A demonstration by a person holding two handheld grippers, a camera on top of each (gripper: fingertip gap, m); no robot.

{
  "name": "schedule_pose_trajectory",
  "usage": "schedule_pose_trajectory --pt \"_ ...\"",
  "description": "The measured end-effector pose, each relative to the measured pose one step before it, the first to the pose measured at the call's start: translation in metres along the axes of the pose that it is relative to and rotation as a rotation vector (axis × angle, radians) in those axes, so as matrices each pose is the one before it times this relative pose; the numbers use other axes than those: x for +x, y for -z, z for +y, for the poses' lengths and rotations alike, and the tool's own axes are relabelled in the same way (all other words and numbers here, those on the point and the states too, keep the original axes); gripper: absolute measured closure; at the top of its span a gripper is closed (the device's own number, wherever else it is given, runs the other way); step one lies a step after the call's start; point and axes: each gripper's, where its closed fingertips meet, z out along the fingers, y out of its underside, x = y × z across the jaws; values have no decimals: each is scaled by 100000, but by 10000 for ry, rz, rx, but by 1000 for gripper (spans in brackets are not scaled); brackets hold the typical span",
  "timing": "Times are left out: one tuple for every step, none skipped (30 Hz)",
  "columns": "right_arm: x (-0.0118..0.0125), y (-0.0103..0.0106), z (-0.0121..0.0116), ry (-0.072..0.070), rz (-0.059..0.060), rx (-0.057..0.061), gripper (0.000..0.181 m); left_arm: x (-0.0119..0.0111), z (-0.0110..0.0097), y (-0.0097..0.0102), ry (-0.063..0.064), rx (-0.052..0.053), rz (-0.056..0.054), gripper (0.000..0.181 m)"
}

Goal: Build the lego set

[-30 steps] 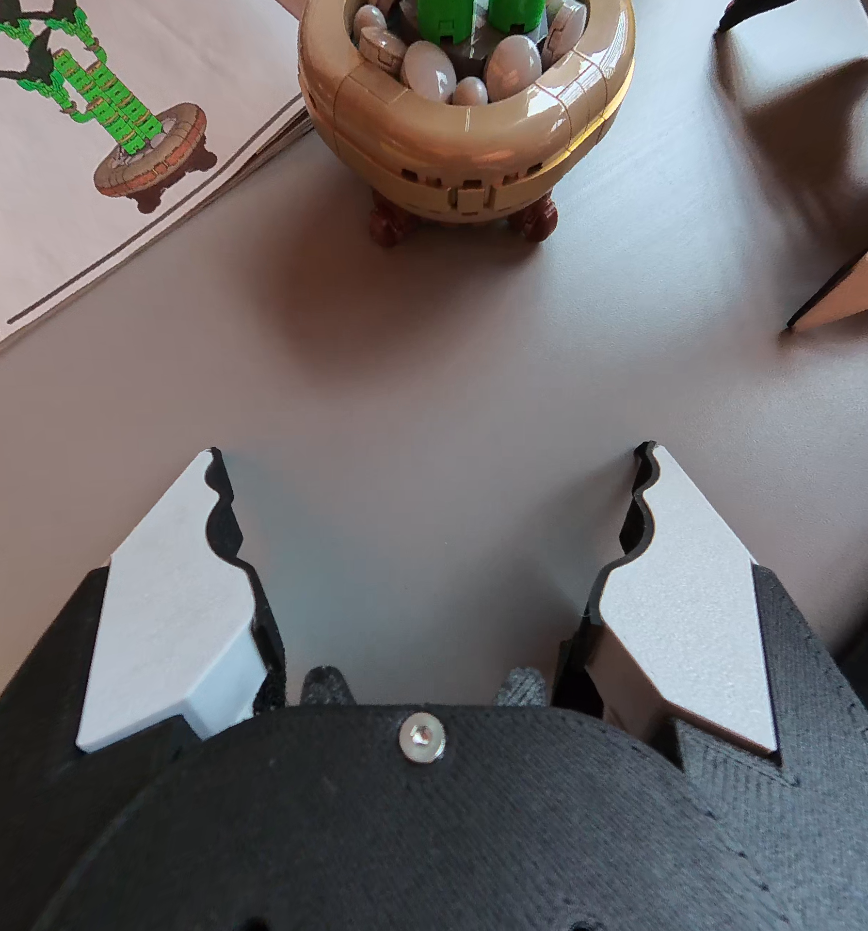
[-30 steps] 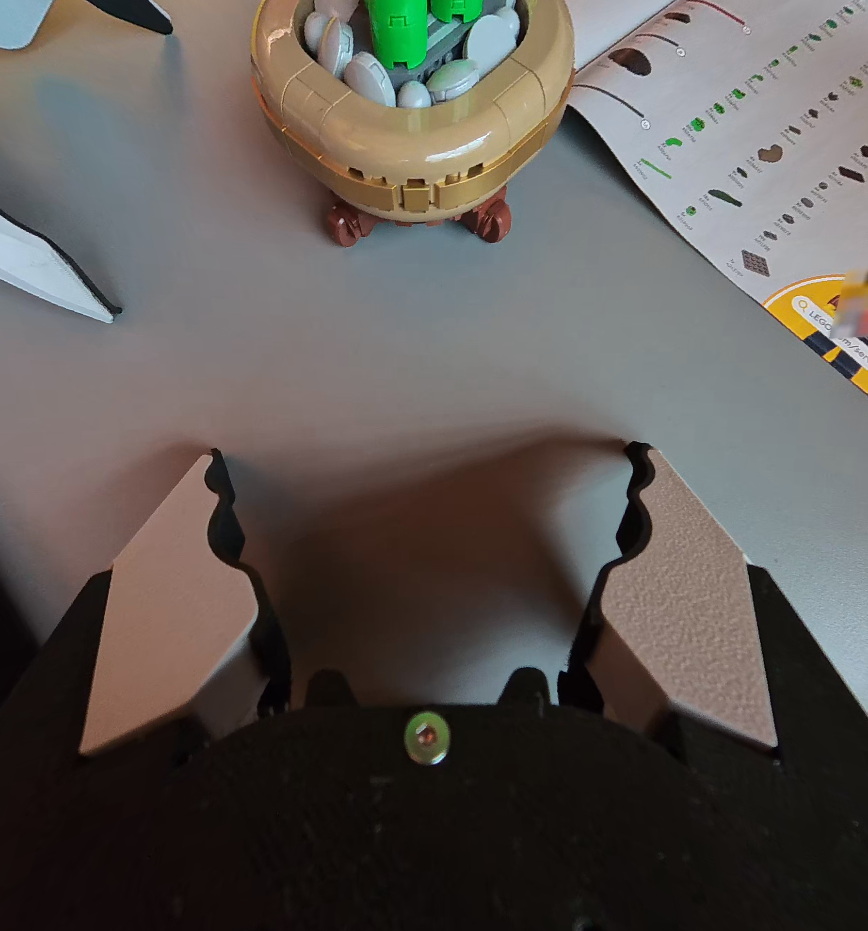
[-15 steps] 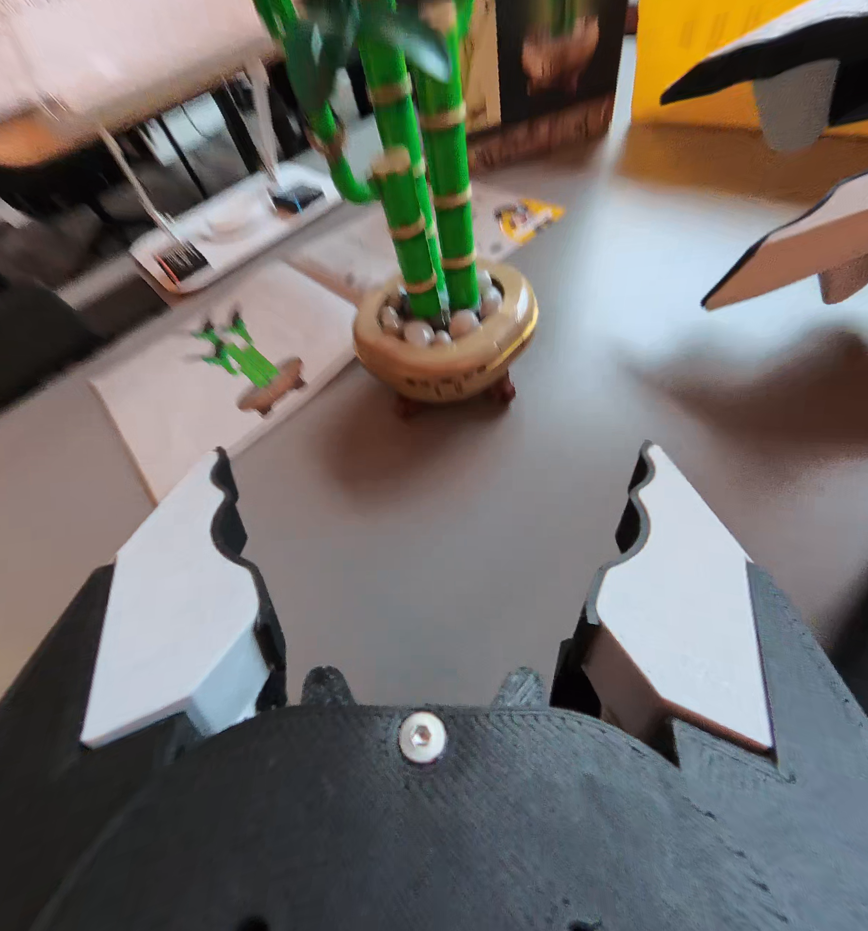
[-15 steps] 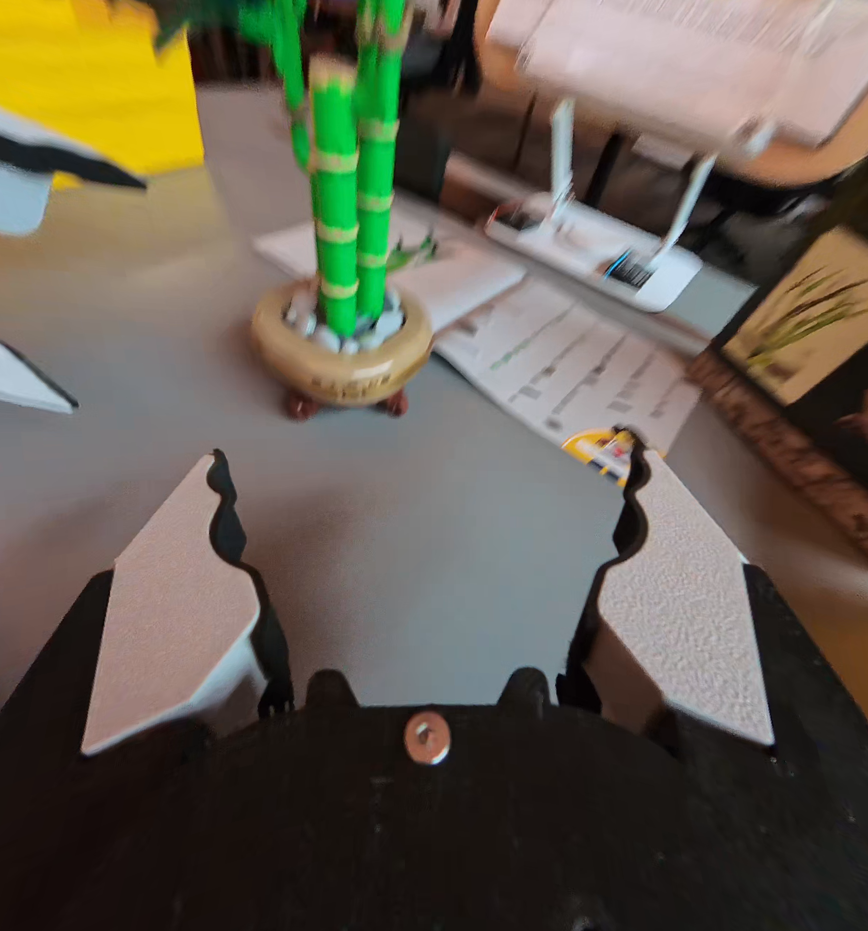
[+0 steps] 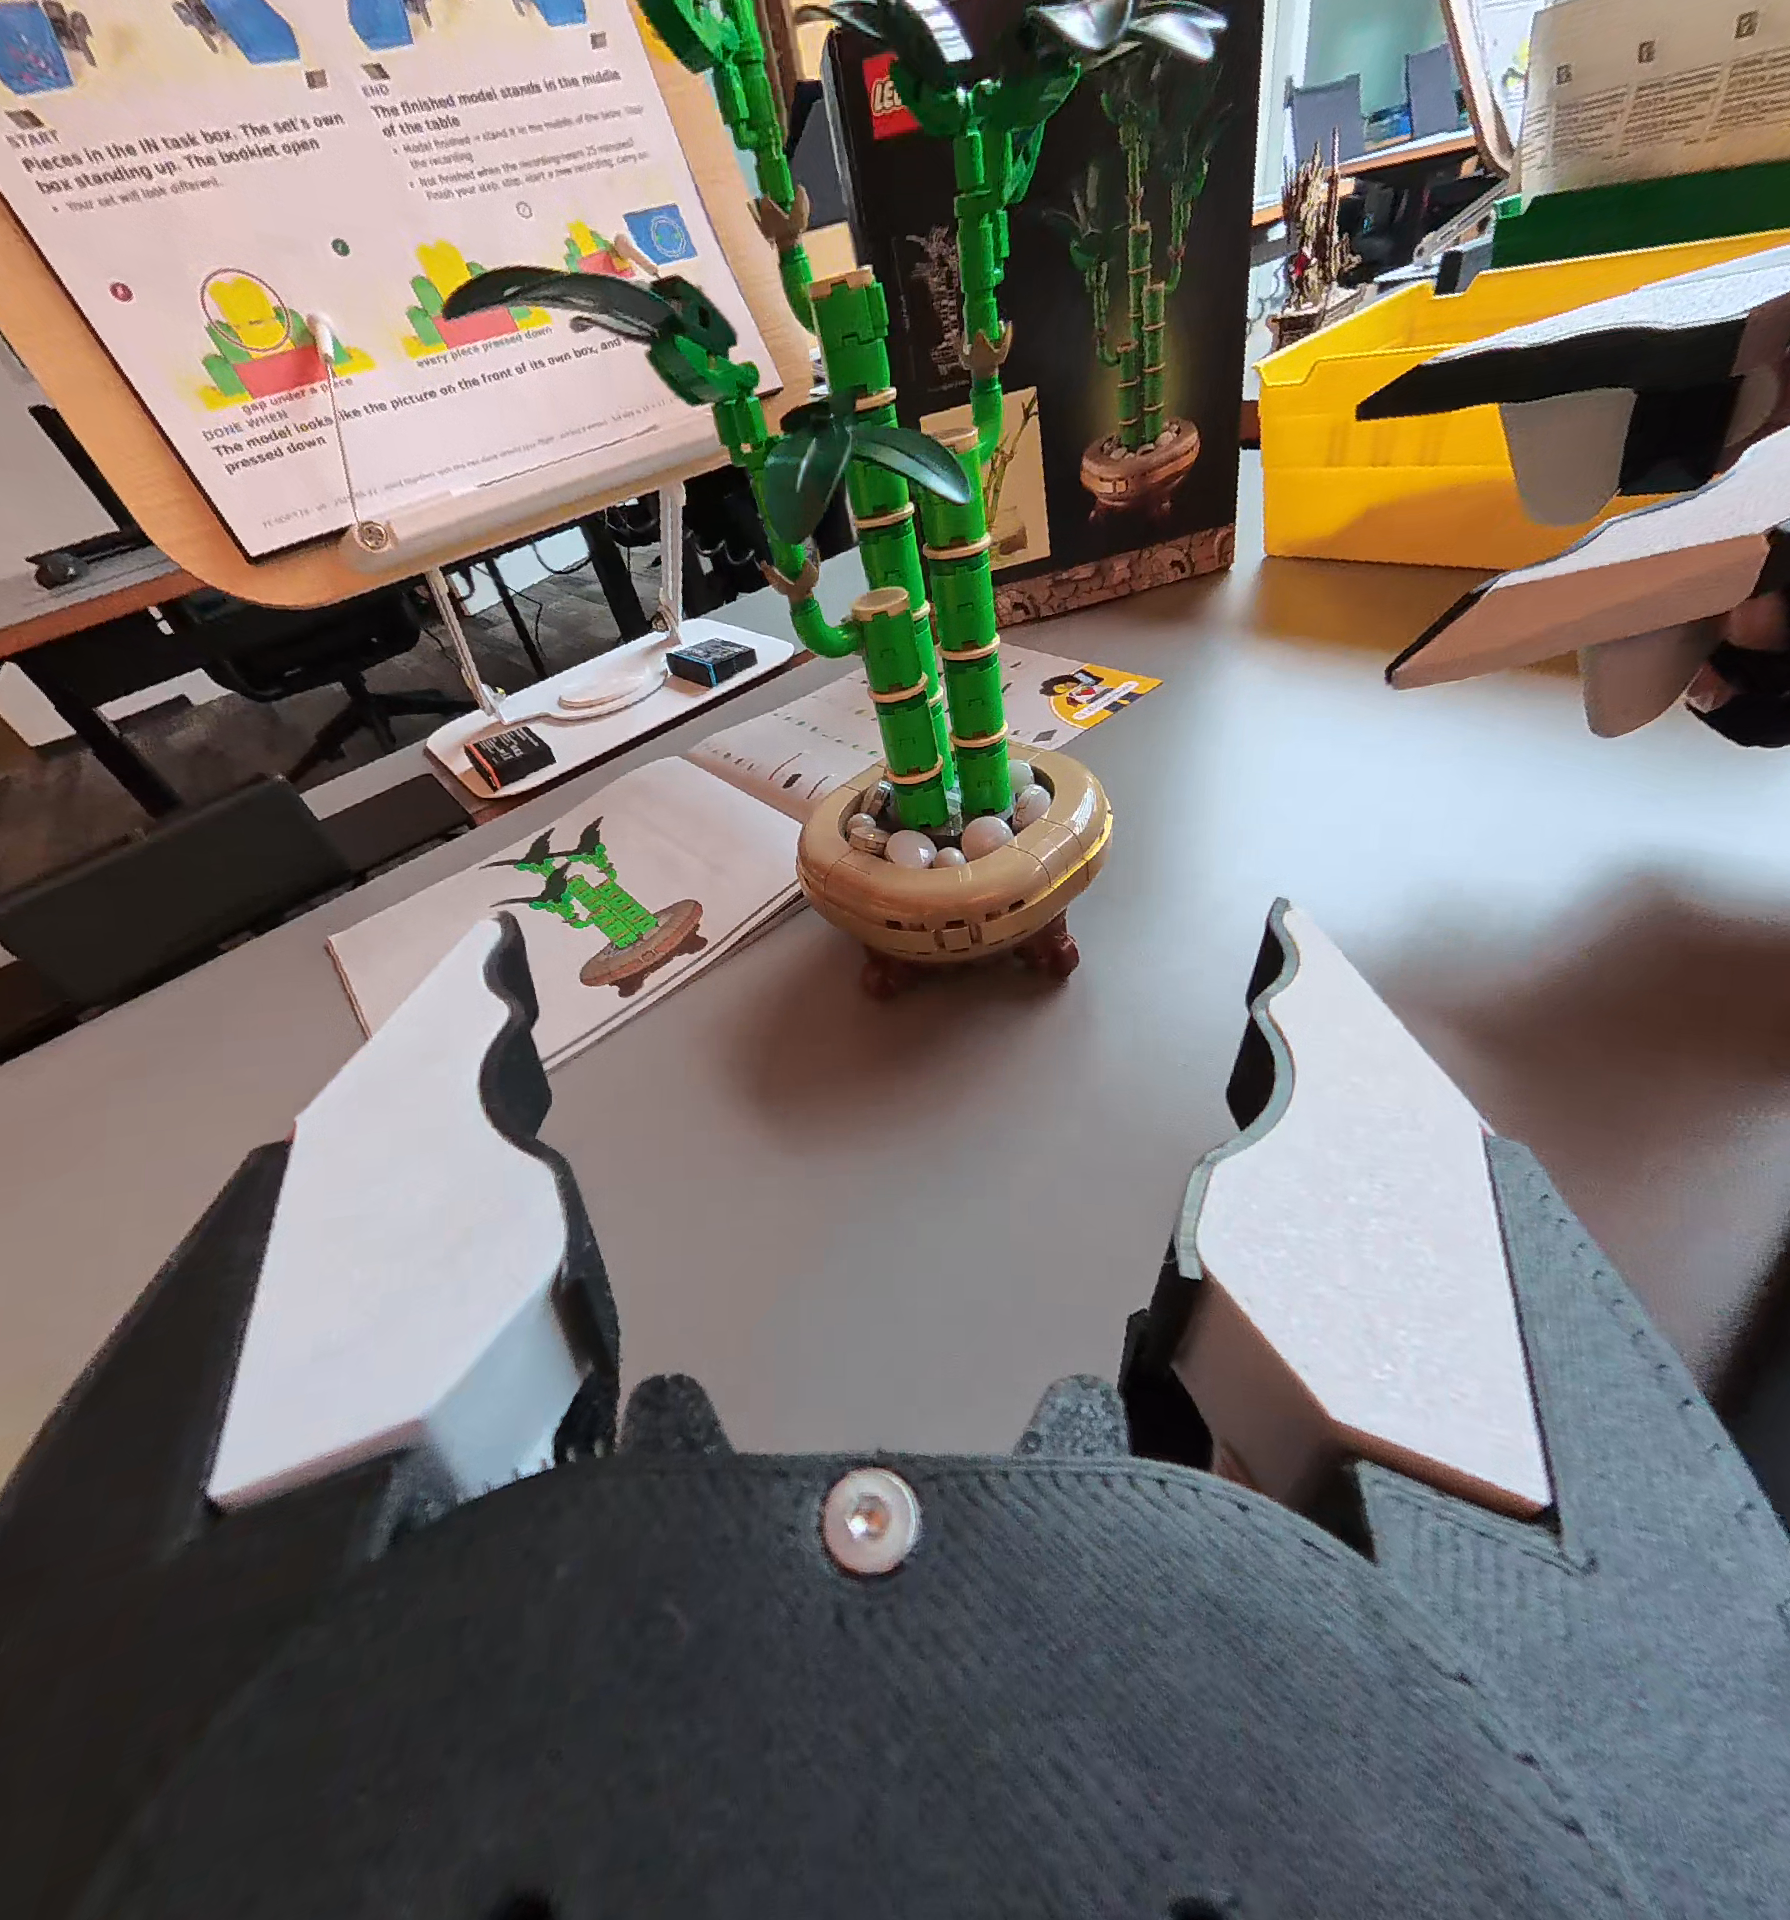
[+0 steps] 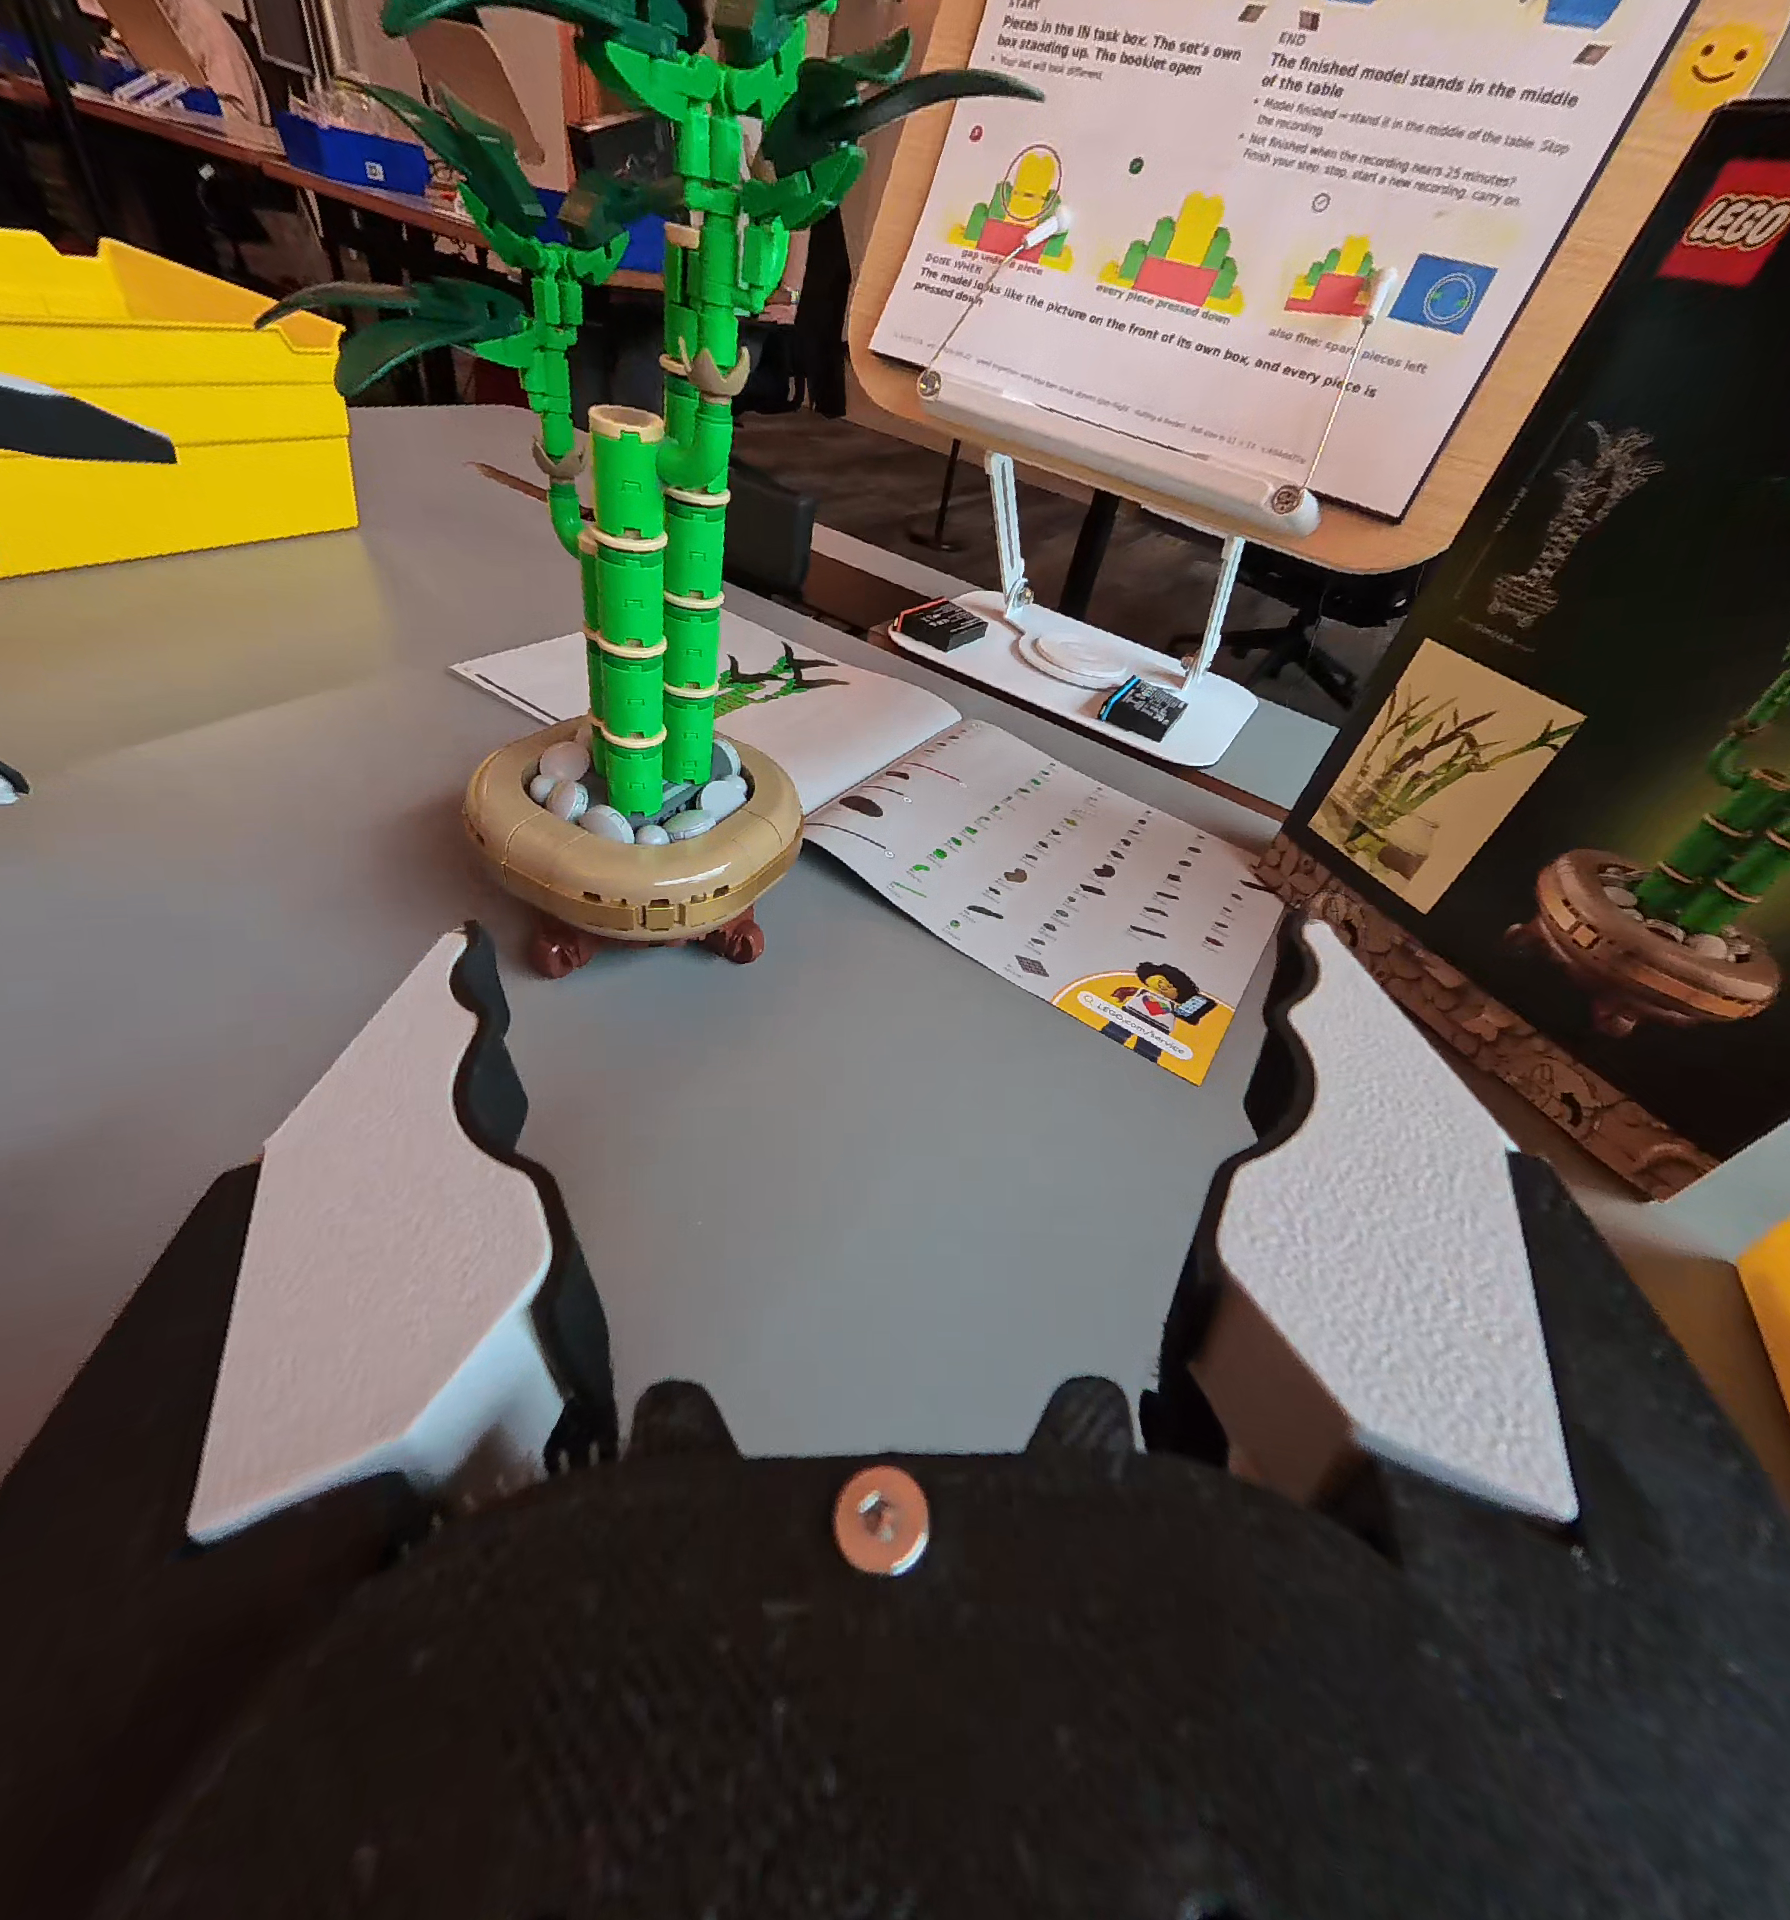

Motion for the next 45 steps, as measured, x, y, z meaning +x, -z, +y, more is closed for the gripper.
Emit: schedule_pose_trajectory --pt "-23 -38 90 -15 -17 -49 39 17 -24 14 -62 4 -29 47" --pt "-22 -42 82 -6 -14 -45 39 1 -80 27 -70 39 -39 47" --pt "-44 -29 22 9 -22 -8 39 -18 -126 53 -74 69 -50 47" --pt "-47 -1 -21 15 -20 12 39 -45 -158 66 -77 79 -58 47" --pt "-46 2 -14 13 -17 7 39 -75 -165 85 -78 85 -78 48" --pt "-58 -9 12 13 -27 -7 39 -100 -179 88 -67 83 -82 48" --pt "-38 -6 19 12 -12 -12 39 -75 -148 73 -48 75 -67 48" --pt "-12 -3 -6 13 -1 2 39 -44 -140 66 -32 72 -39 48" --pt "0 3 -8 1 -2 -2 39 21 -74 28 -15 44 6 49" --pt "1 7 -3 -12 -6 6 39 75 33 -26 2 -15 37 50" --pt "-3 8 -16 -15 -9 8 39 78 145 -67 6 -68 42 49" --pt "0 4 21 -13 -13 -4 39 58 169 -79 -7 -90 25 49" --pt "-10 -16 35 -10 -10 -20 39 69 131 -82 -25 -68 23 49" --pt "-5 -14 53 -5 -8 -26 39 101 63 -59 -28 -34 36 49" --pt "-9 -14 21 -1 -6 -10 39 76 56 -46 -22 -32 30 49" --pt "-43 -10 11 5 -19 -5 39 67 63 -29 -23 -38 21 49" --pt "-48 -18 14 9 -18 -9 39 41 57 -25 -26 -32 7 49" --pt "-44 -21 37 16 -19 -20 39 19 41 -14 -14 -20 8 49" --pt "-64 -48 82 13 -33 -43 39 54 7 -15 17 -4 40 50" --pt "-60 -60 108 7 -35 -55 39 96 14 -11 54 -2 76 50" --pt "-98 -63 118 -6 -56 -64 39 96 82 -39 74 -36 85 51" --pt "-97 -64 146 -23 -62 -76 39 78 193 -82 72 -109 79 53" --pt "-90 -86 199 -38 -65 -103 39 66 344 -122 74 -192 71 54" --pt "-135 -116 295 -67 -99 -151 39 26 435 -165 87 -242 63 54" --pt "-218 -172 398 -94 -156 -197 39 75 498 -201 97 -257 90 54" --pt "-331 -233 514 -134 -231 -251 39 53 586 -235 121 -309 71 54" --pt "-391 -299 633 -150 -272 -309 39 -85 793 -262 135 -432 -3 53" --pt "-493 -367 795 -143 -328 -399 39 -143 901 -293 118 -510 -32 52" --pt "-406 -380 894 -114 -252 -472 39 -178 900 -283 82 -510 -56 52" --pt "-373 -356 796 -21 -212 -445 39 -205 801 -247 36 -467 -74 52" --pt "-237 -298 671 53 -104 -399 39 -46 668 -206 11 -395 16 55" --pt "-168 -238 525 79 -46 -346 39 105 573 -204 35 -332 100 57" --pt "-242 -181 350 70 -89 -242 40 36 585 -217 74 -334 63 58" --pt "-354 -187 274 47 -173 -161 42 34 594 -228 54 -360 49 60" --pt "-211 -213 382 -8 -99 -204 42 -6 602 -212 30 -366 17 64" --pt "-135 -246 518 -26 -86 -302 42 52 564 -232 25 -332 43 63" --pt "-108 -239 503 -38 -100 -378 42 124 482 -220 20 -320 85 61" --pt "-118 -215 373 -19 -106 -282 41 120 283 -168 63 -221 87 58" --pt "-57 -170 256 -7 -49 -201 41 143 106 -82 70 -94 115 58" --pt "-3 -100 111 22 9 -101 41 76 49 -25 40 -31 69 57" --pt "18 -63 36 56 49 -36 41 11 26 -1 21 -13 19 57" --pt "14 -52 38 59 51 -45 41 27 7 -19 8 -12 22 56" --pt "40 -71 62 20 47 -60 41 57 6 -37 10 -14 37 56" --pt "66 -28 -45 -34 24 13 41 114 -16 -46 10 -20 54 55" --pt "61 -59 40 -54 -2 -43 40 154 -27 -72 0 -22 63 54"
